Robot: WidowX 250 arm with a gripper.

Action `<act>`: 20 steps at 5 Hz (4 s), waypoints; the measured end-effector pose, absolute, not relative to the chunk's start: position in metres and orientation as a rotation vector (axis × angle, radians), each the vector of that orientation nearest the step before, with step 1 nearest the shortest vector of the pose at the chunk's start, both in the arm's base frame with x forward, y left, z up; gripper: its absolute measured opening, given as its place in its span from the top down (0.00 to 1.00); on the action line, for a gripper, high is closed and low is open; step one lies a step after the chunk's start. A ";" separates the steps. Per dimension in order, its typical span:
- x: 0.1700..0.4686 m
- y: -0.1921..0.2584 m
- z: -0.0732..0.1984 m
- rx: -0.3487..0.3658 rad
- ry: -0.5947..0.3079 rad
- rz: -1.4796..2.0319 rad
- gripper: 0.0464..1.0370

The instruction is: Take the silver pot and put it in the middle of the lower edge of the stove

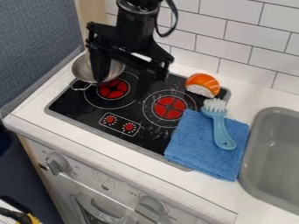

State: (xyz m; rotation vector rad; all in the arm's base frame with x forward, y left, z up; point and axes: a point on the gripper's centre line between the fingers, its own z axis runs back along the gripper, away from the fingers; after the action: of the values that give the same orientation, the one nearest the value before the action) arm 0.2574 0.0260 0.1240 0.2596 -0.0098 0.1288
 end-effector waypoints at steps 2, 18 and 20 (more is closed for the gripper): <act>0.323 0.086 0.097 0.223 -0.001 0.151 0.04; 0.311 0.077 0.063 0.503 0.015 0.264 0.97; 0.300 0.054 0.064 0.466 0.091 0.692 0.97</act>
State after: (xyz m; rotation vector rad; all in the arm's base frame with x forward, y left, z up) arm 0.2999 0.0541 0.0644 0.4658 0.0912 0.6921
